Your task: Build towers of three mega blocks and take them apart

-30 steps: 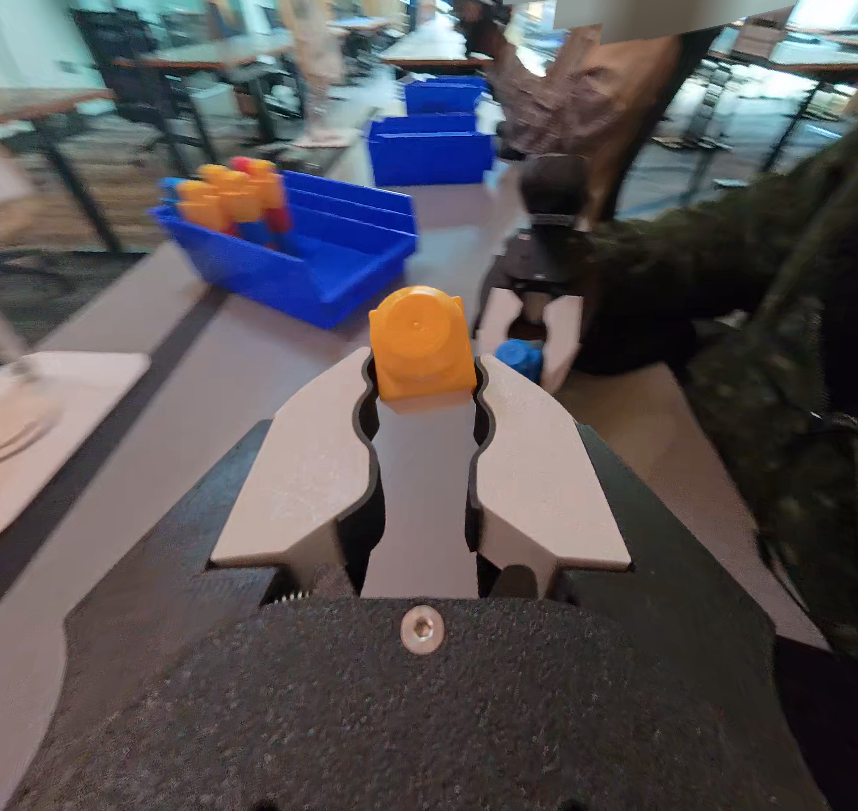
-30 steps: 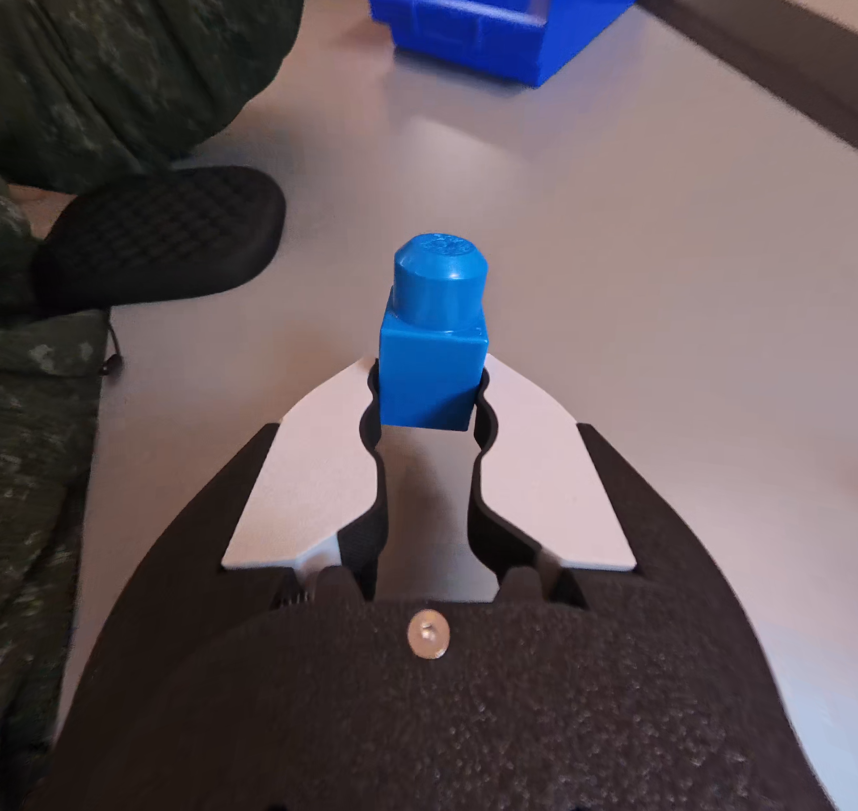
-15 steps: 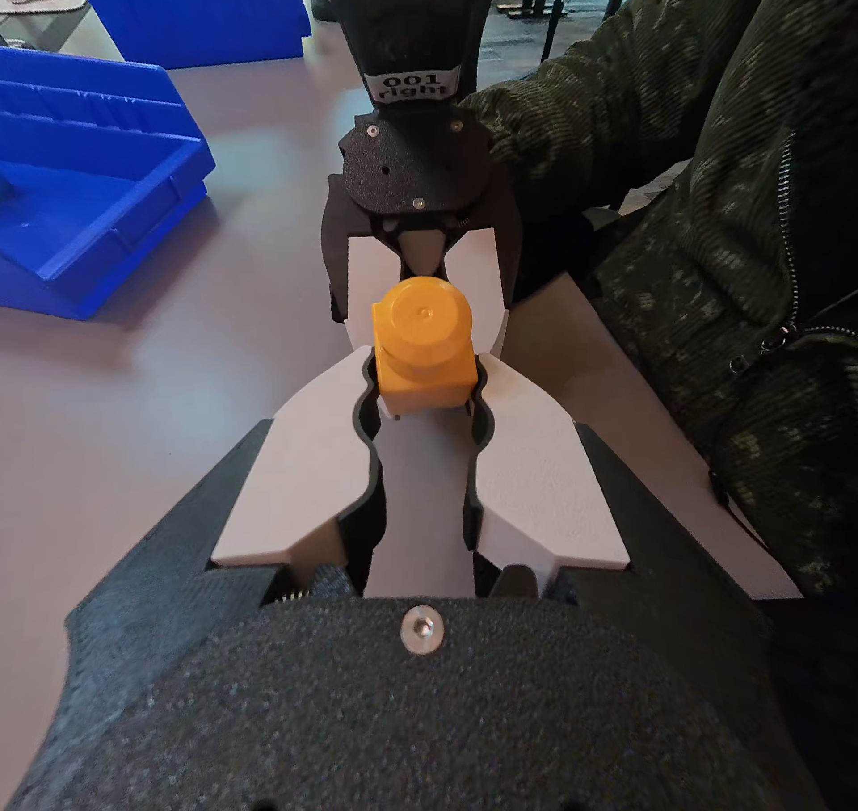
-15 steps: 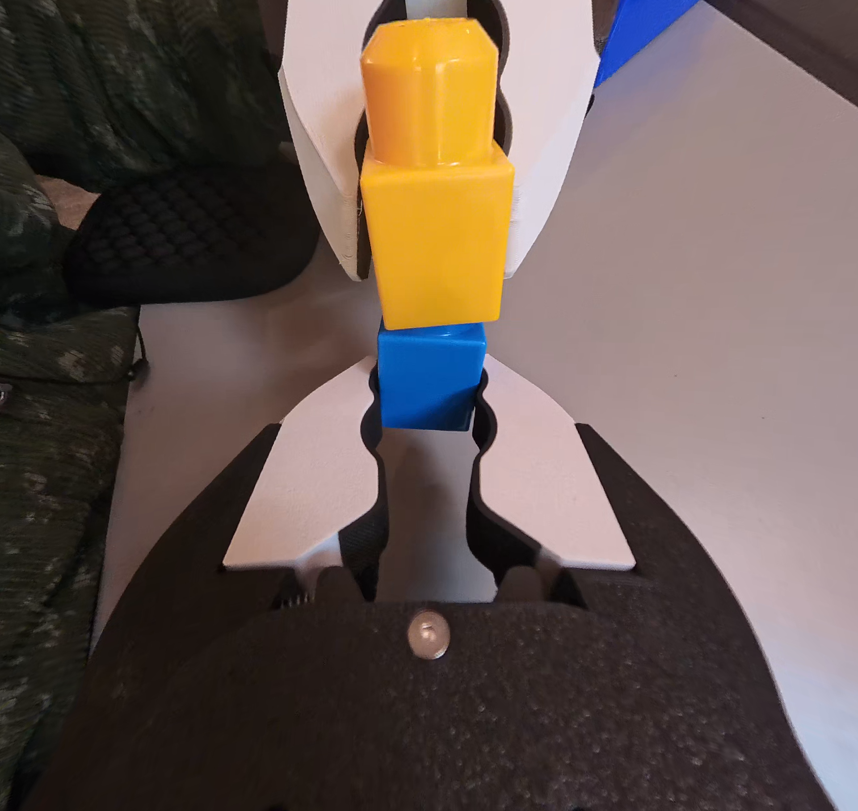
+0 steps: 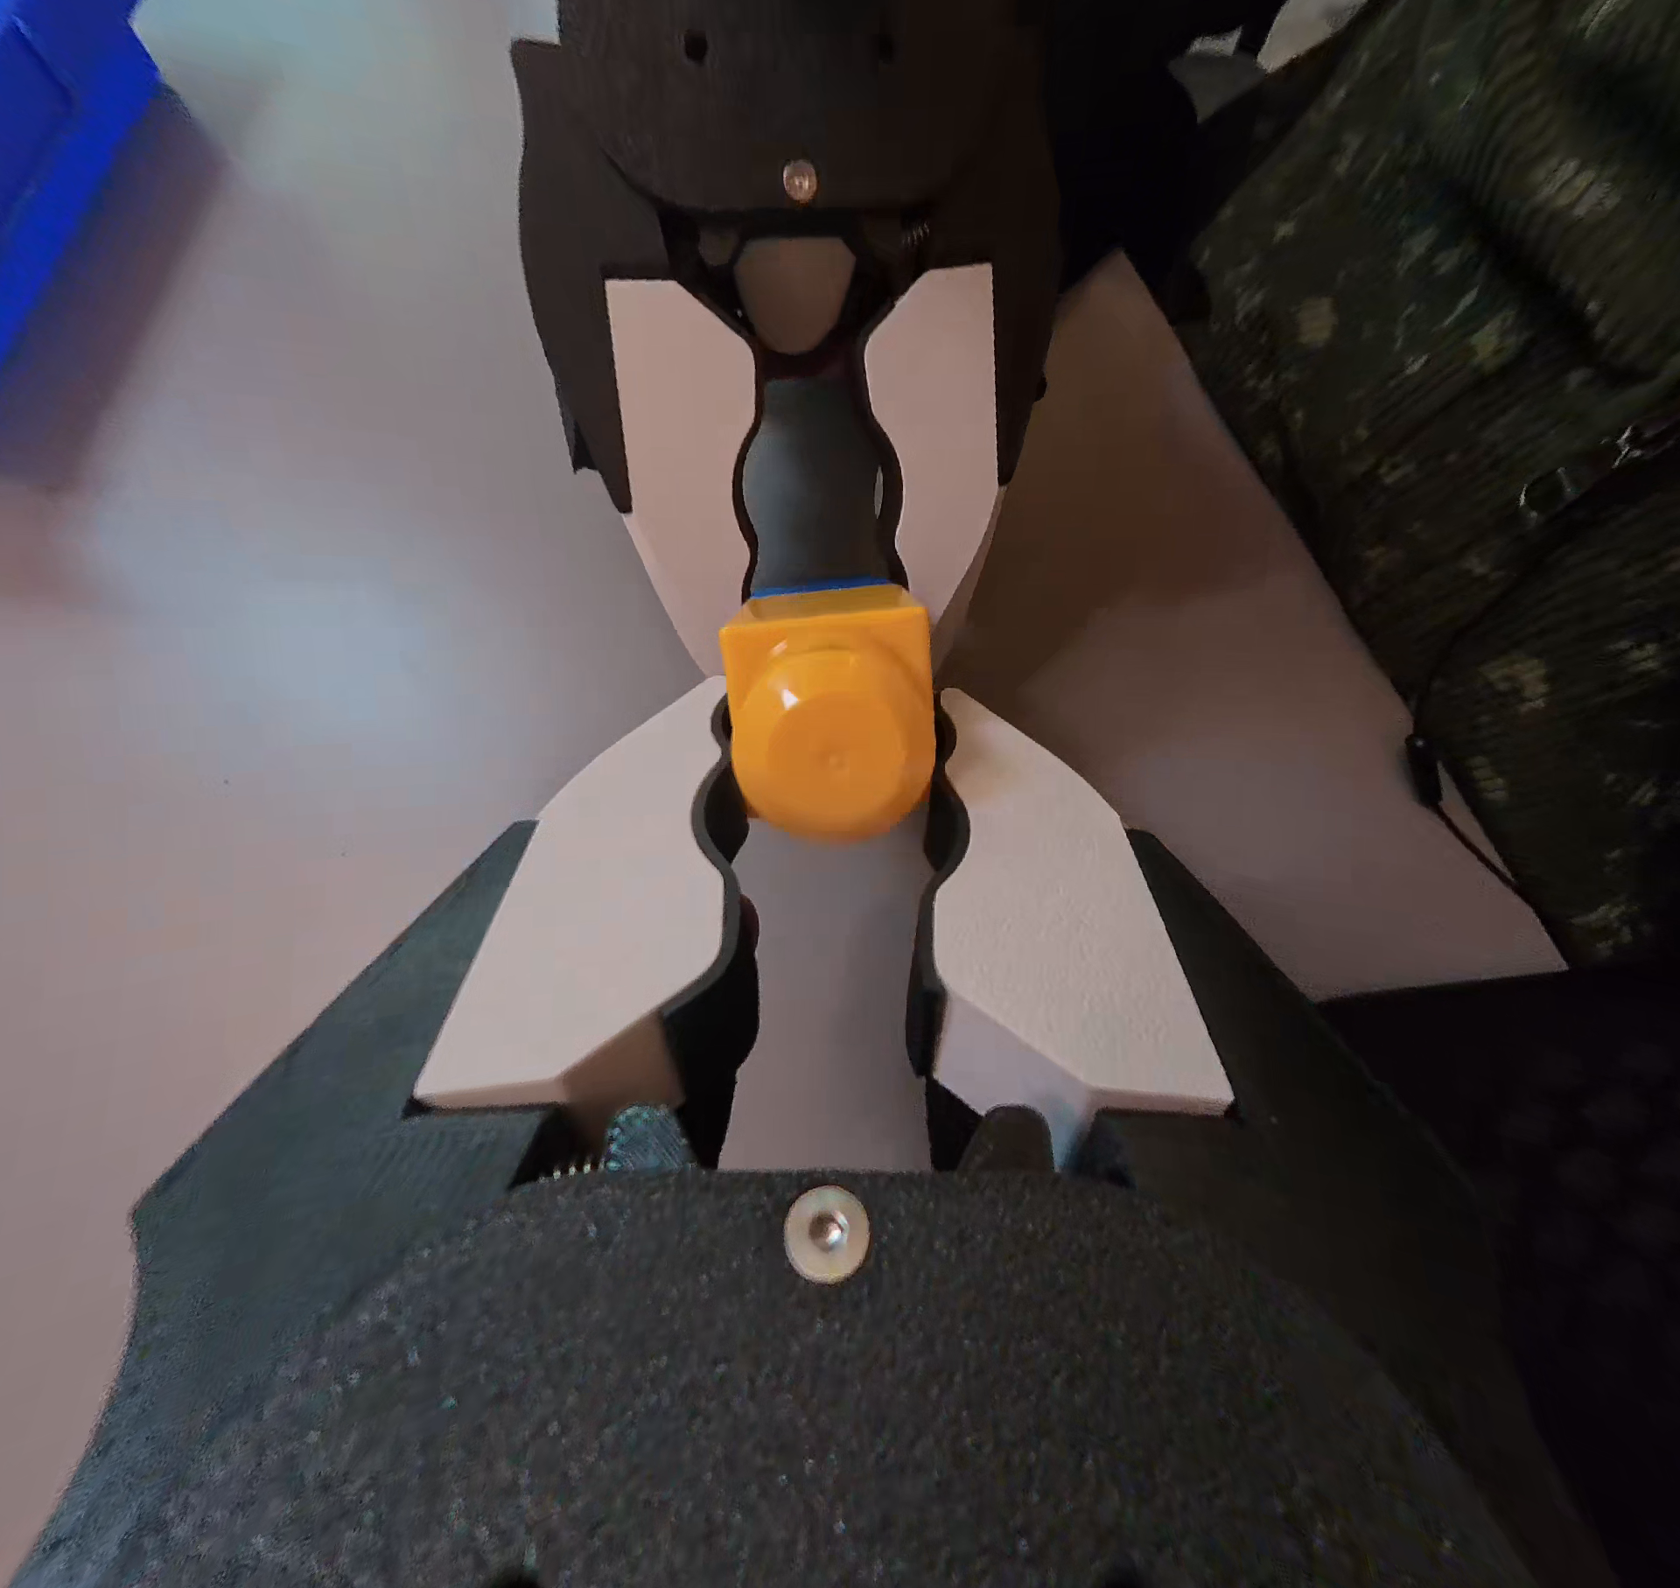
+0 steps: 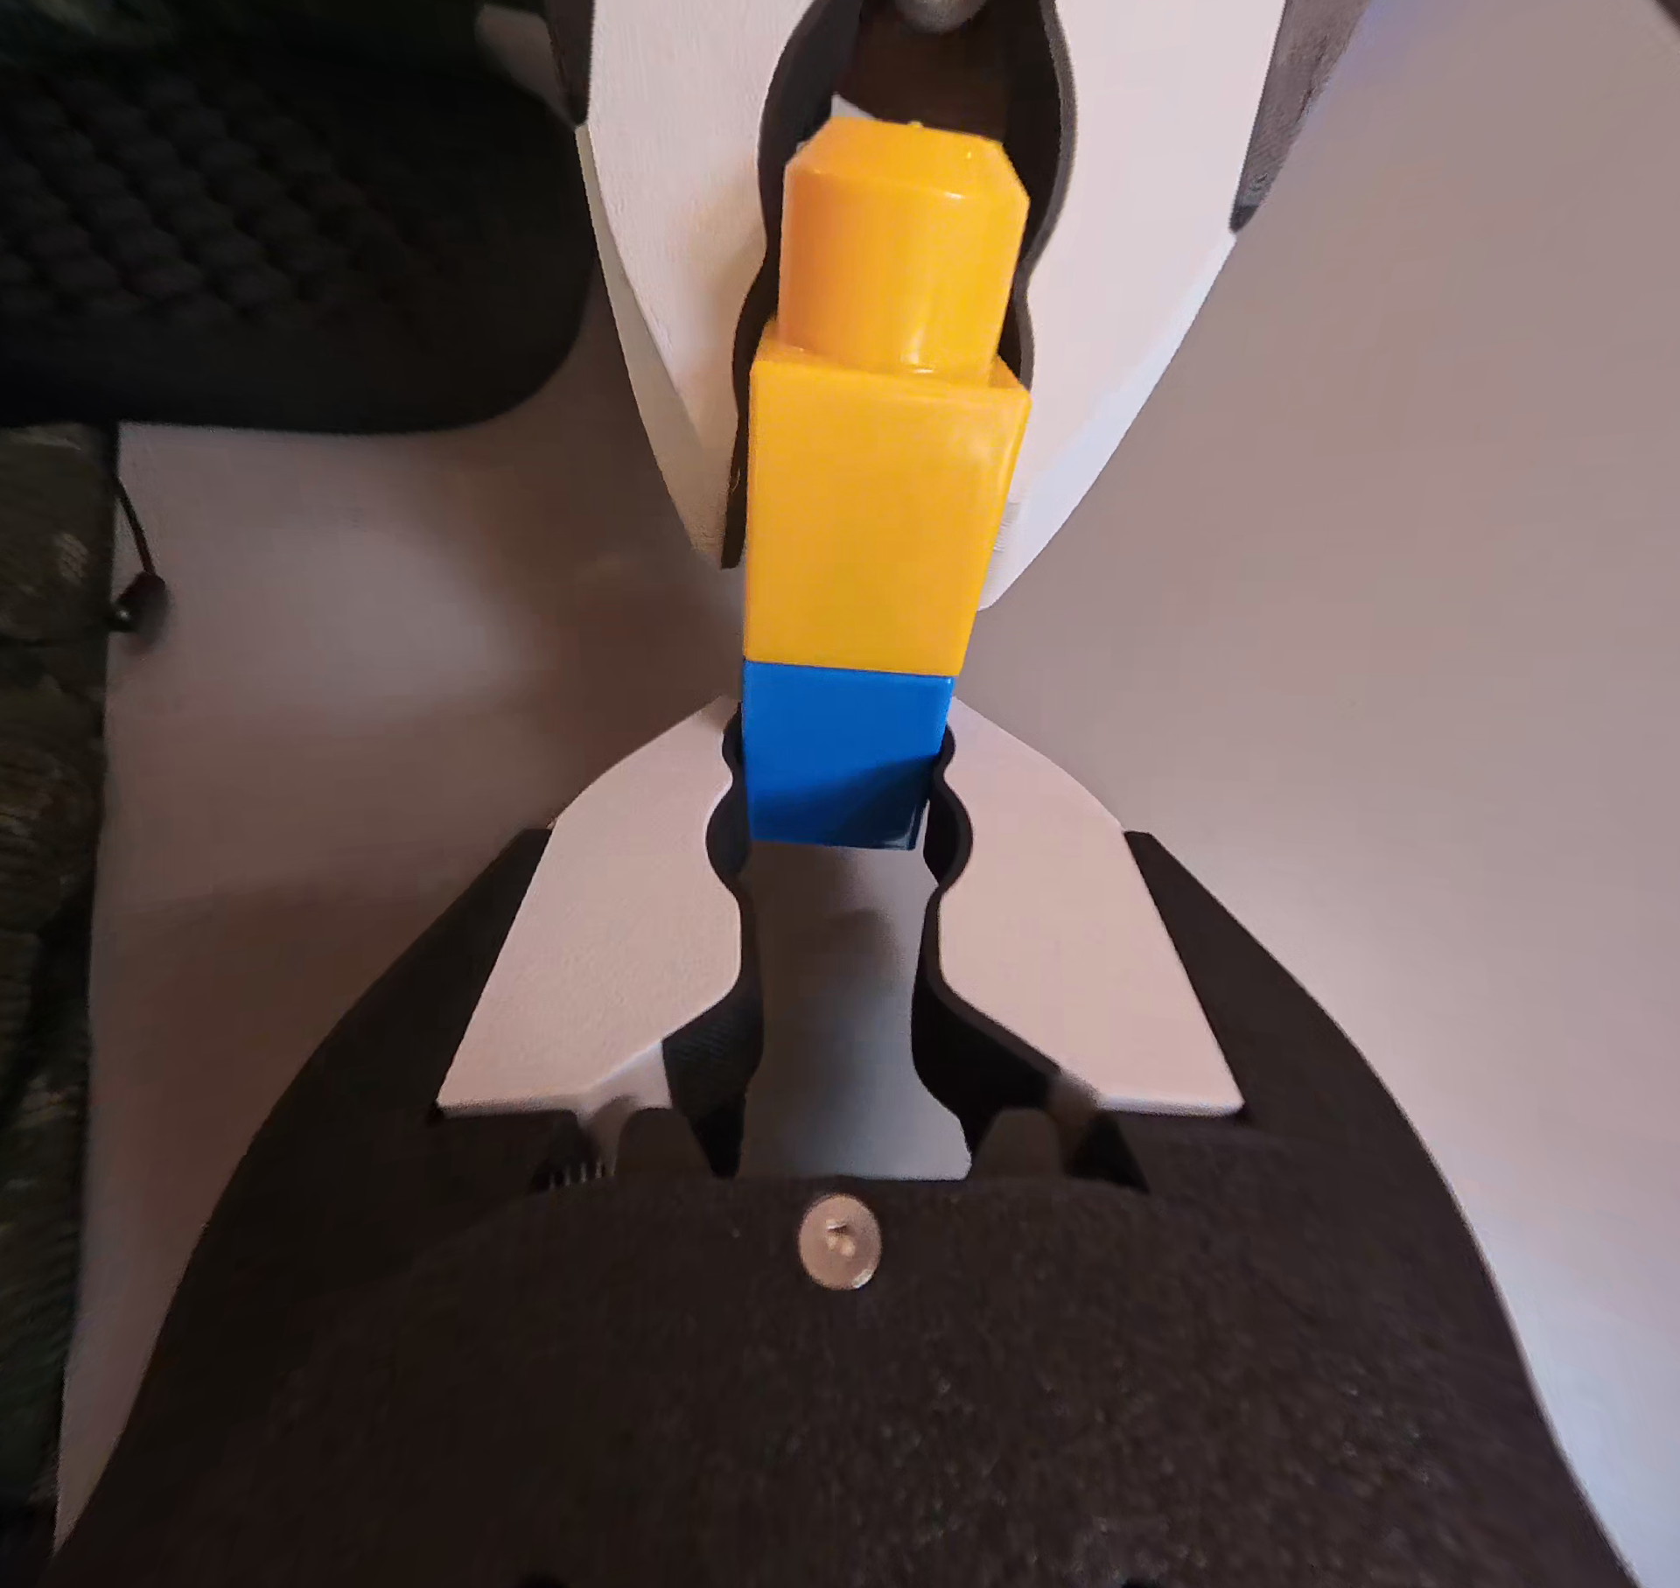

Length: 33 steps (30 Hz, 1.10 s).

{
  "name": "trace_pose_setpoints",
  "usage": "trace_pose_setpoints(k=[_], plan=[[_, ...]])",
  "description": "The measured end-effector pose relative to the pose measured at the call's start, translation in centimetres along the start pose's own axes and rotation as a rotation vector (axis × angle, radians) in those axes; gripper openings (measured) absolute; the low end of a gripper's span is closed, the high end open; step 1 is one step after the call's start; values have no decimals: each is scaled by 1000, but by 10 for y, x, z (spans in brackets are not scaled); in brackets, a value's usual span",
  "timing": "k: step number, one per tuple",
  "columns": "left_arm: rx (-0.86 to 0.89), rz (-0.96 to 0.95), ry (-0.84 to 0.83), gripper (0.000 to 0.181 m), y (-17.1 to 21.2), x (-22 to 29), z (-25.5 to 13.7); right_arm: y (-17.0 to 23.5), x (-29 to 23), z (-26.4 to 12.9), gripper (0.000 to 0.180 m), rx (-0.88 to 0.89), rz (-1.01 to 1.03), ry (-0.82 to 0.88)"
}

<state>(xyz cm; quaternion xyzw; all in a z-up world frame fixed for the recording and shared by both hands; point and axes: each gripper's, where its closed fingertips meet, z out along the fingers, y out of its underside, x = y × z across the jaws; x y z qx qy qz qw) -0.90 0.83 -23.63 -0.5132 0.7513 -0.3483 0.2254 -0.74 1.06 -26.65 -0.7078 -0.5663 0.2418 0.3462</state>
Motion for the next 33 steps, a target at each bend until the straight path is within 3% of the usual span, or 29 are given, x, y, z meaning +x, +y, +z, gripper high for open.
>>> trace_pose_setpoints(k=[7,16,22,26,29,33], plan=[[-70,6,-1,38,12,1,8,11,-3,7,35,-70,17,-17],[153,-11,-80,39,-19,-12,-5,5,11,0,36,-18,53,38],[65,-25,-89,36,-13,-12,-1,8,8,6,37,-19,42,32],[-30,-16,-123,36,-11,-10,5,-4,9,4,54,51,68,23],[-13,-1,-145,36,-22,-9,8,-12,7,0,37,95,30,40],[98,18,-201,44,-41,-15,-22,-23,10,-12,37,169,28,53]])
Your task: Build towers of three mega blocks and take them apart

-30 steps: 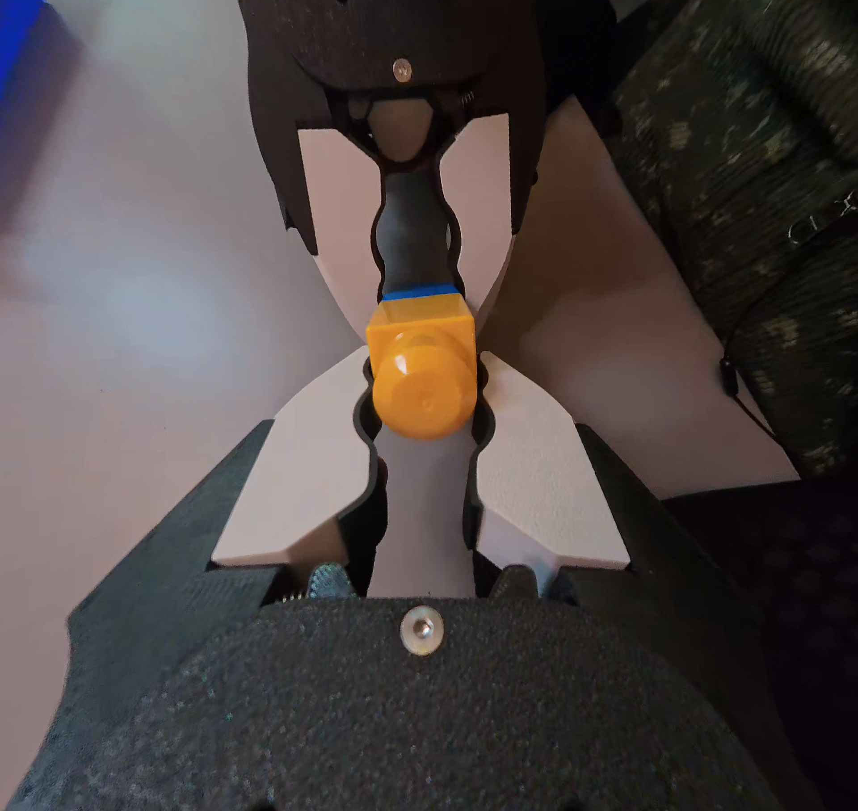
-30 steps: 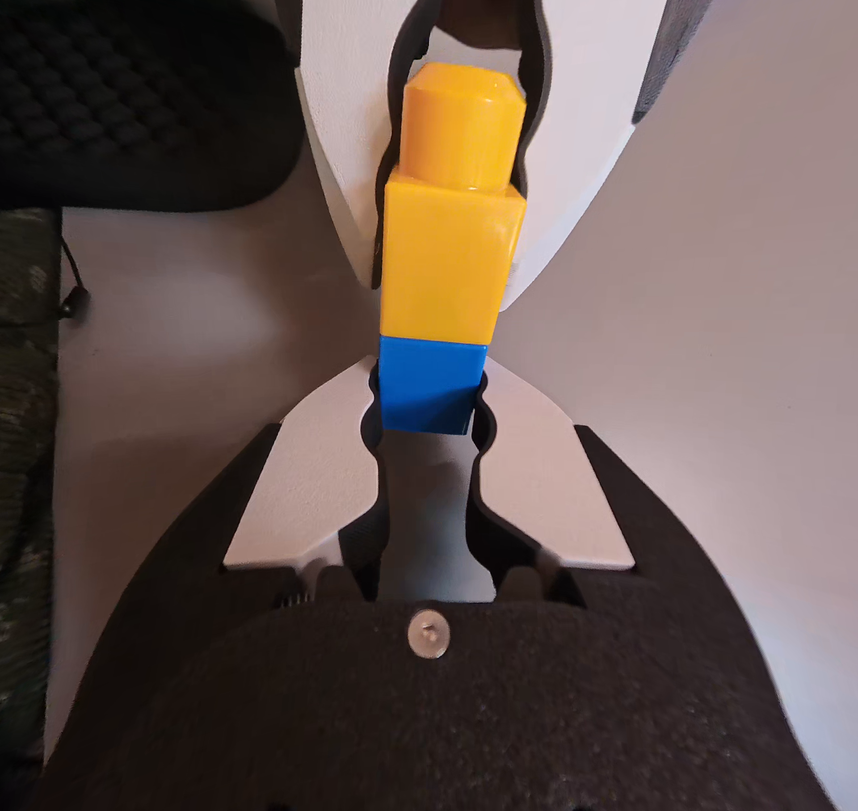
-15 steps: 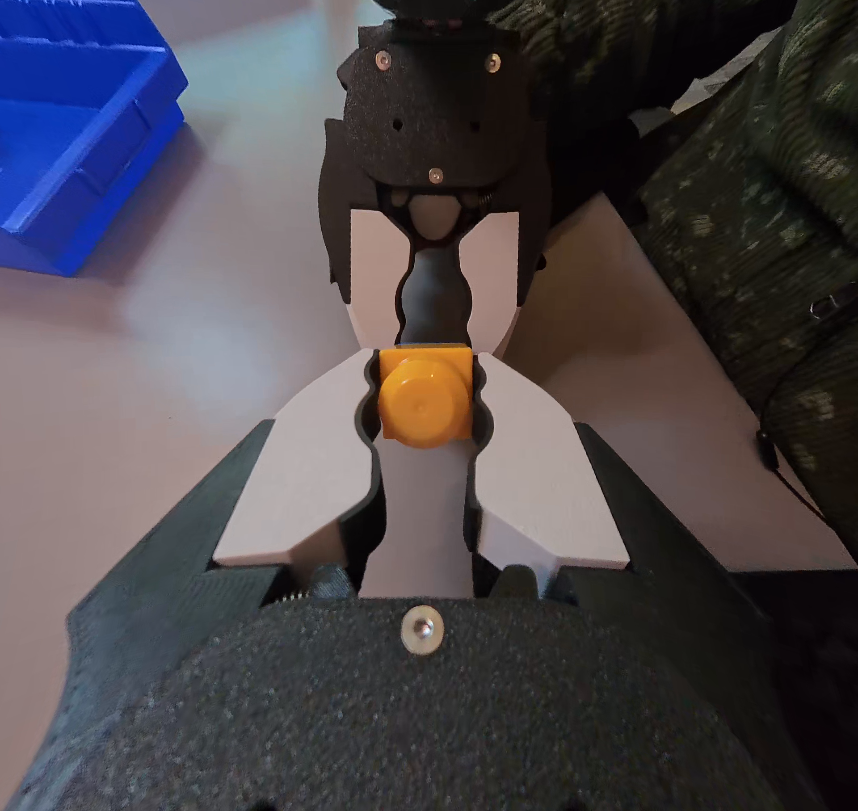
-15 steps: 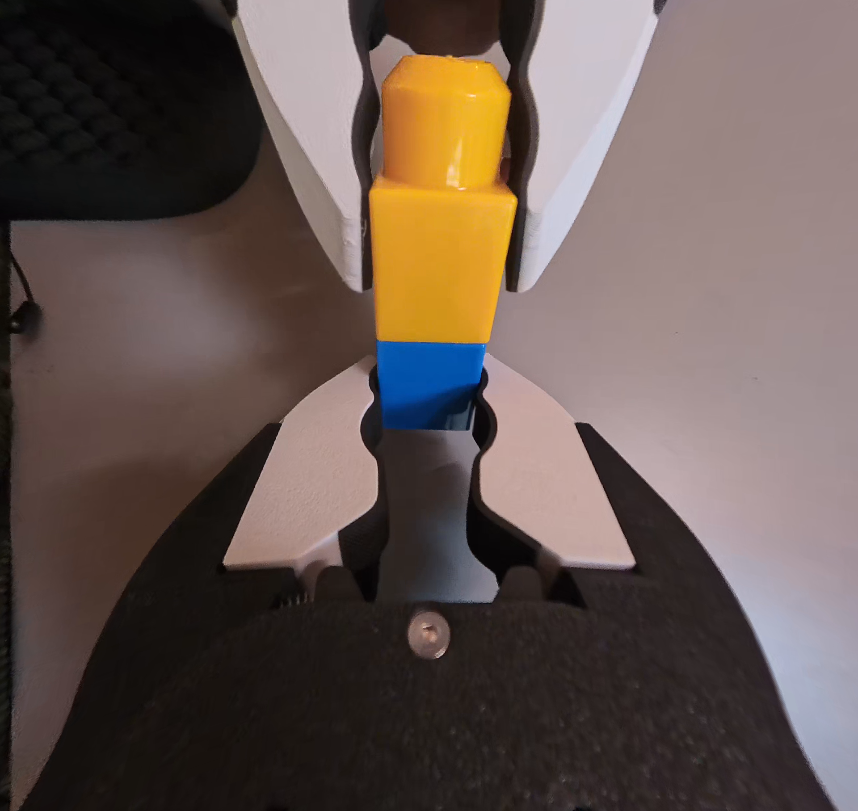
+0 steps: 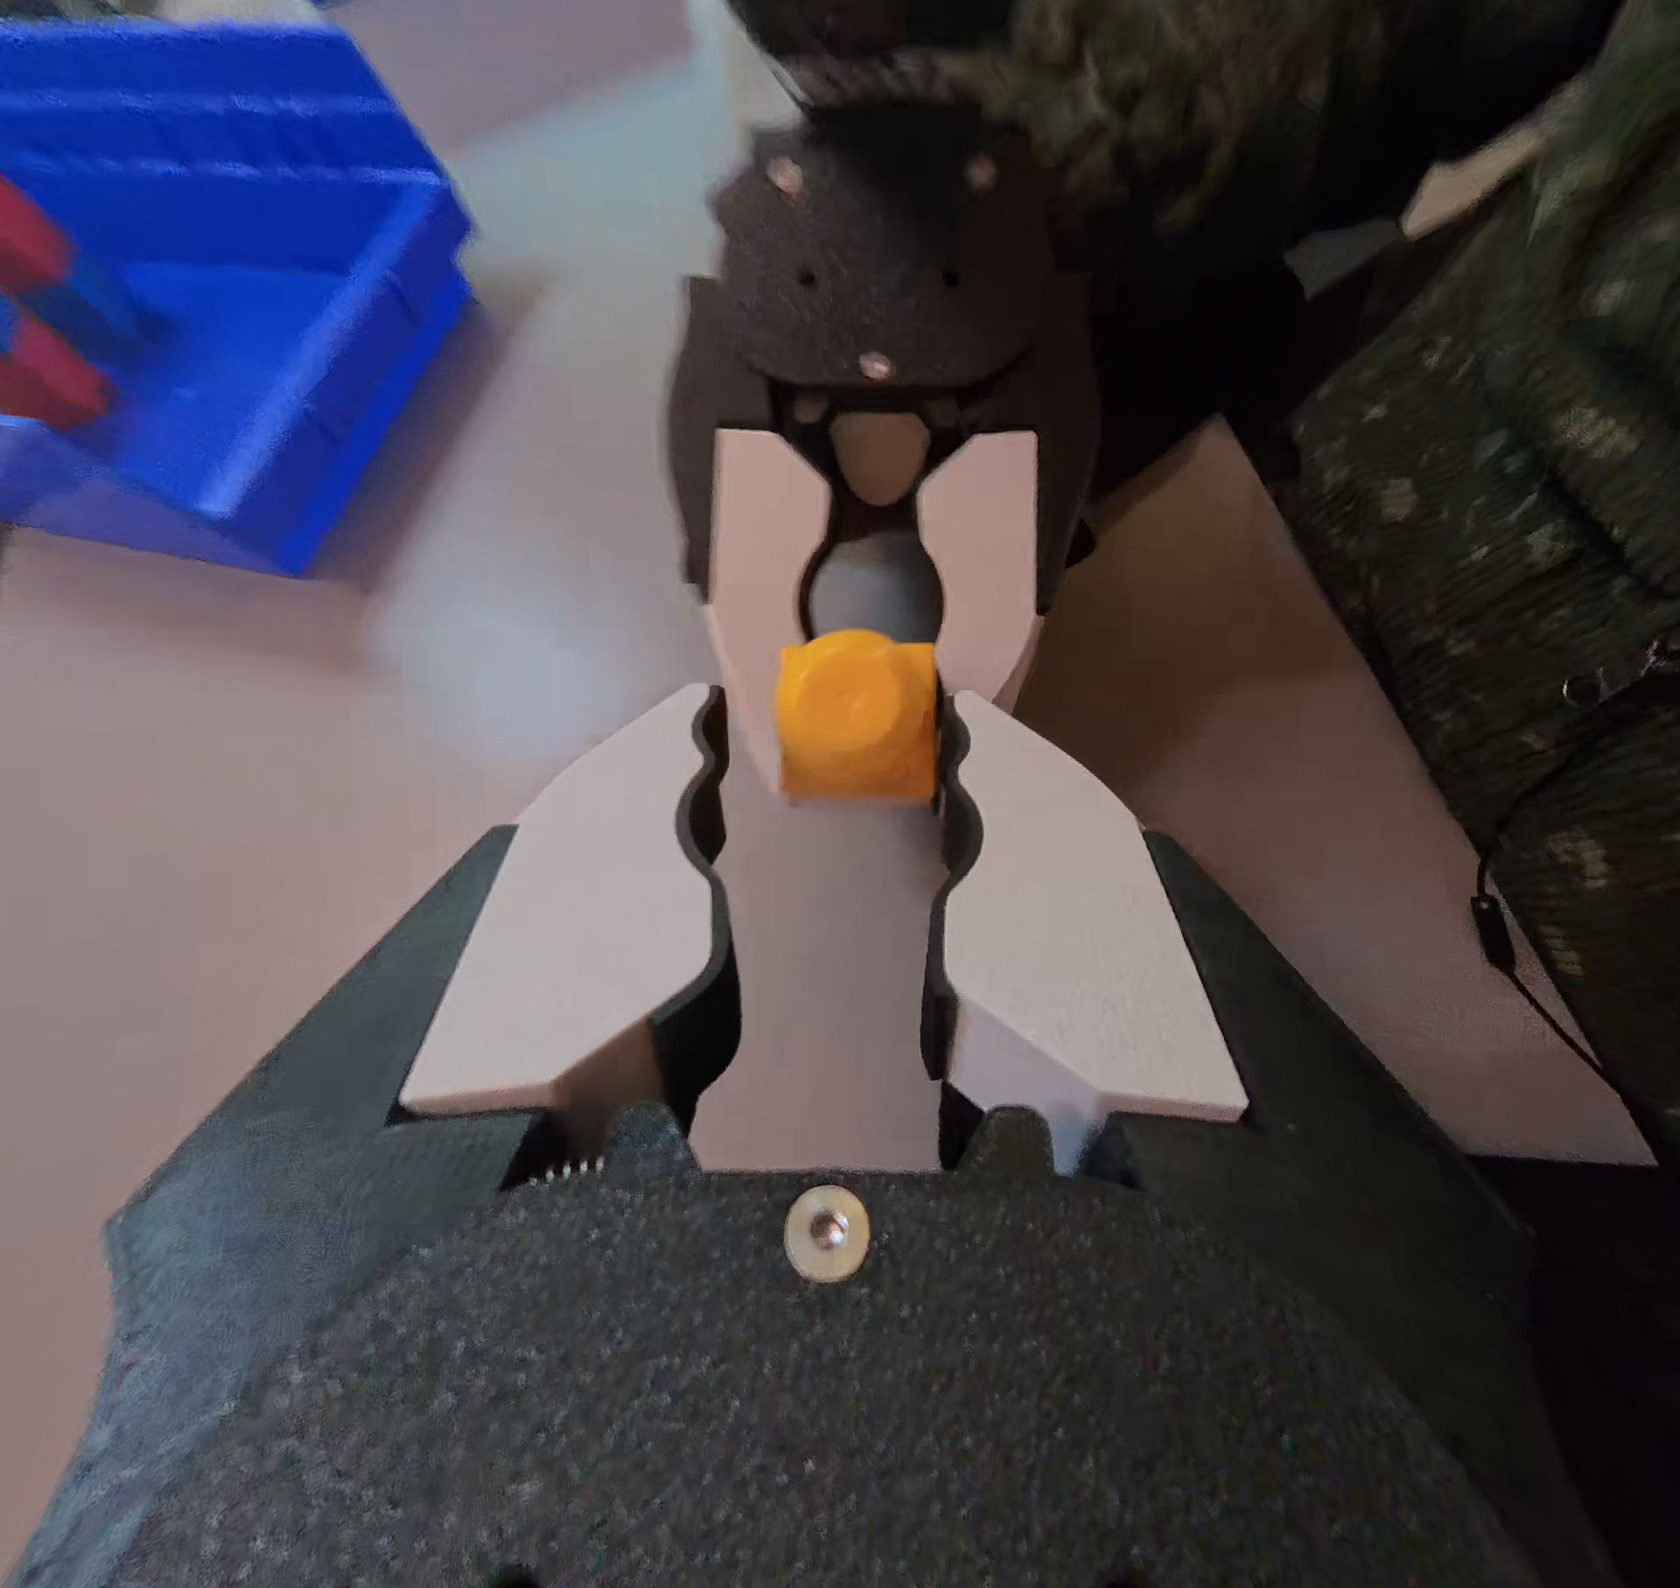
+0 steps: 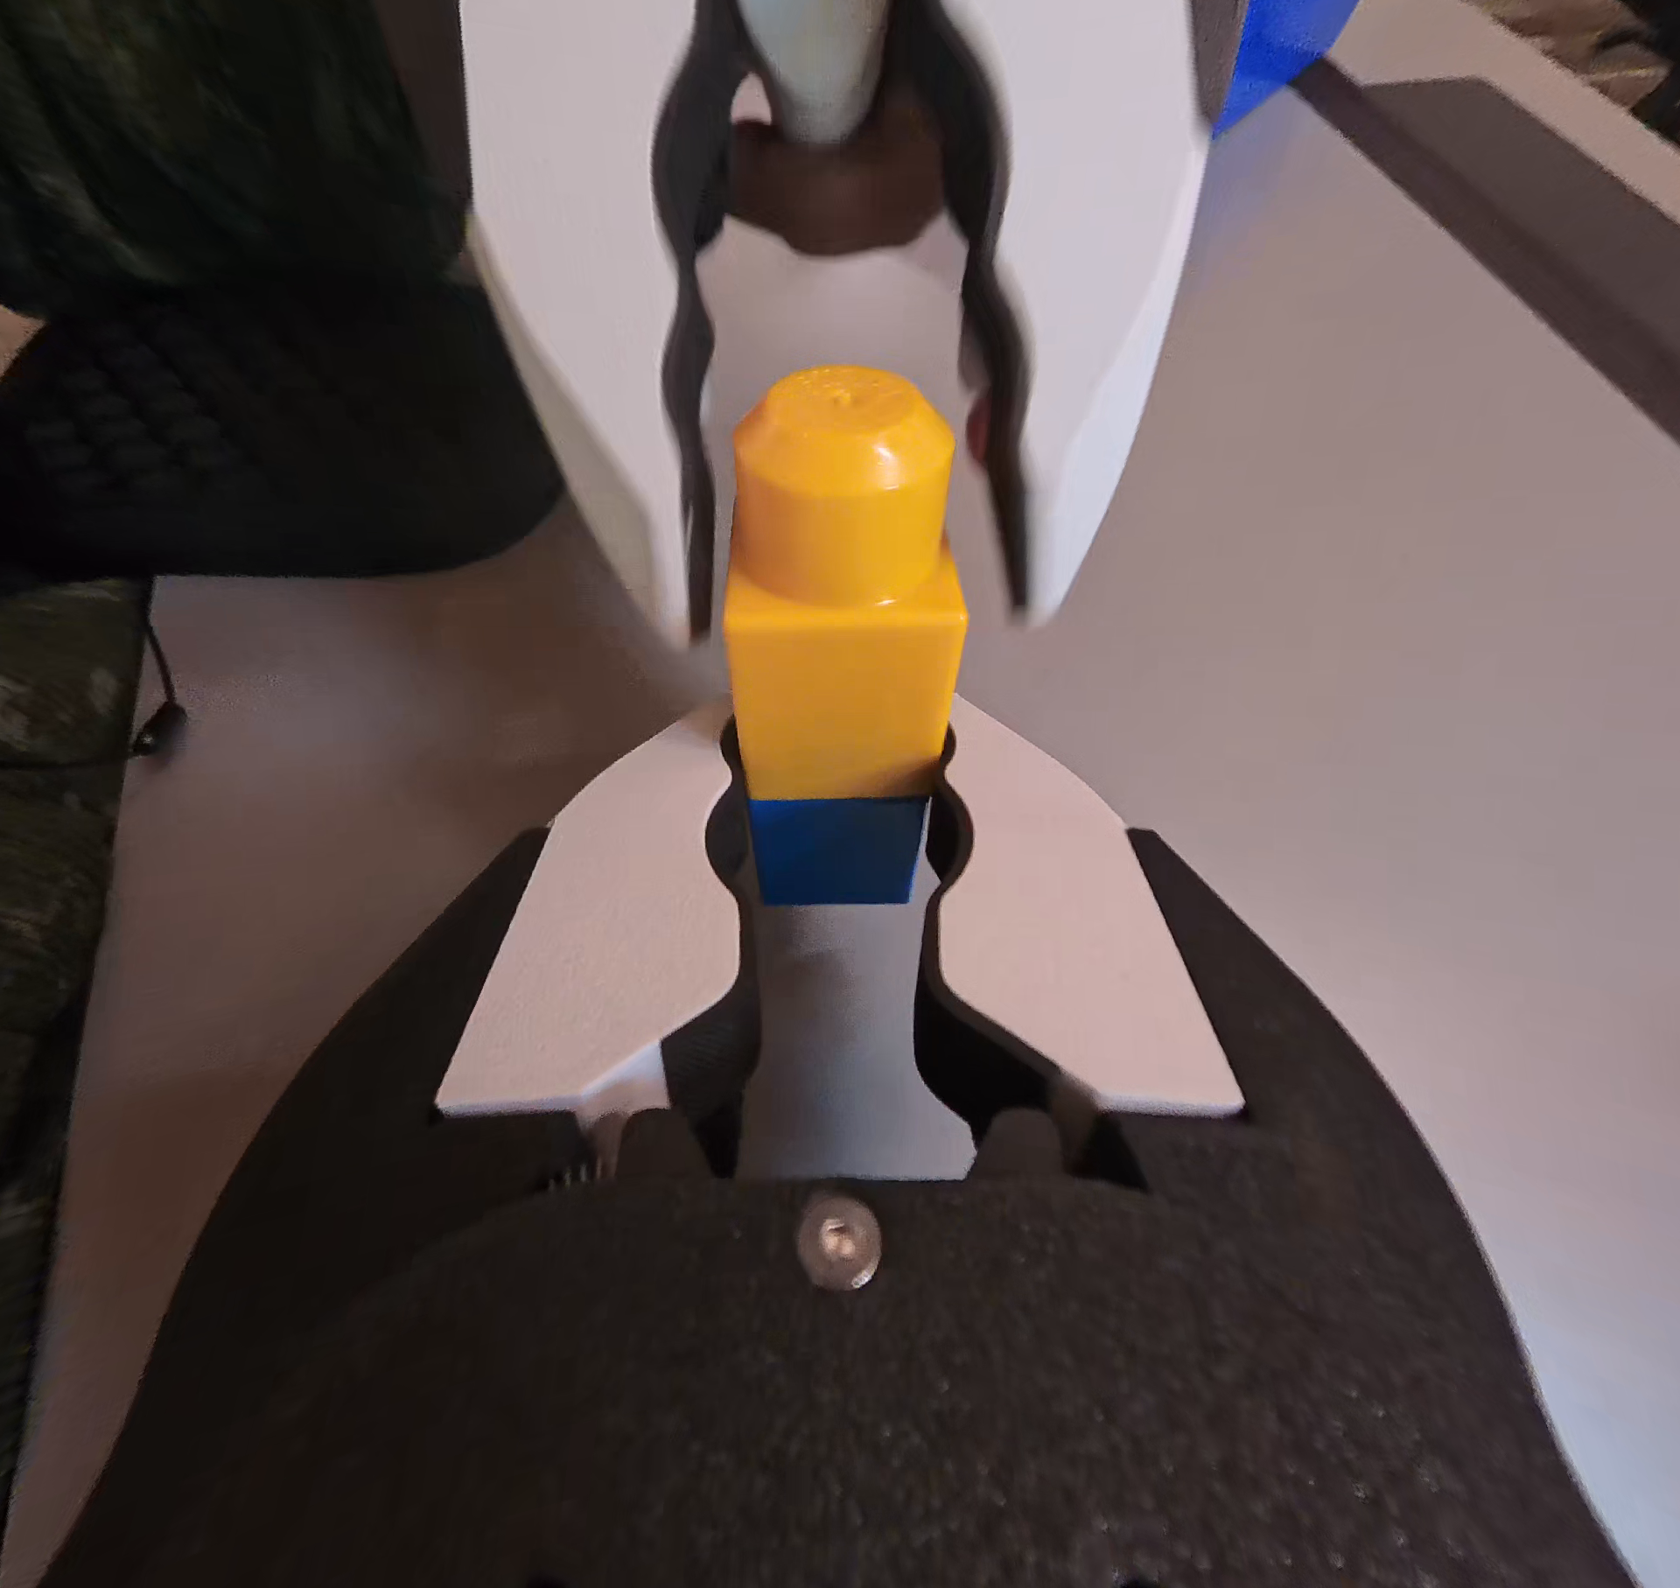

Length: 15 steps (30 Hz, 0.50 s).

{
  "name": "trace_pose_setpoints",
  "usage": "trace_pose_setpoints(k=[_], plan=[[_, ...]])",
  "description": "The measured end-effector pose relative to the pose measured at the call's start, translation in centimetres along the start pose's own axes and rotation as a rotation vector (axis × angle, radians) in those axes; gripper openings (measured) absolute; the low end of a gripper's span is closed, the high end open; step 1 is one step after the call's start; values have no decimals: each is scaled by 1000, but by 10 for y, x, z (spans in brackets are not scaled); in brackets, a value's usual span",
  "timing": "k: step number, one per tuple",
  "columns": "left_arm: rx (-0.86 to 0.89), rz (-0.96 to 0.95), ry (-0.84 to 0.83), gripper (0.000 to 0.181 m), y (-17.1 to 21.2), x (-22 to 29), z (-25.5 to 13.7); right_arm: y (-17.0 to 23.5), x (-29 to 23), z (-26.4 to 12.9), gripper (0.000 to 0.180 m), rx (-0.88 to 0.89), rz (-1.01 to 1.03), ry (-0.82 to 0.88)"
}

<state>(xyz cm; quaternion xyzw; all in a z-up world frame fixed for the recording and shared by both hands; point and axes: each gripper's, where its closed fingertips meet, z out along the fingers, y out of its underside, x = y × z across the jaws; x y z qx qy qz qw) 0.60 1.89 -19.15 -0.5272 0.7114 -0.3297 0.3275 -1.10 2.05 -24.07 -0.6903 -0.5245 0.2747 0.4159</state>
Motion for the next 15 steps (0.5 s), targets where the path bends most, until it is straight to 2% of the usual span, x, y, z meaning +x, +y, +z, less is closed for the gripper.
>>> trace_pose_setpoints(k=[3,5,7,9,11,13,15], plan=[[150,-80,-222,44,-16,-48,-64,-6,12,-9,36,48,17,45],[269,-161,-468,37,-15,-93,-128,-10,23,-17,36,90,49,80],[415,-295,-720,34,3,-138,-204,-15,33,-23,36,131,85,107],[474,-452,-993,29,48,-177,-277,-16,38,-26,36,153,128,104],[417,-572,-1235,31,106,-206,-332,-15,39,-26,36,158,147,96],[327,-668,-1368,36,160,-226,-362,-13,37,-25,36,149,132,97],[269,-768,-1371,41,203,-242,-366,-12,35,-23,36,137,112,94]])
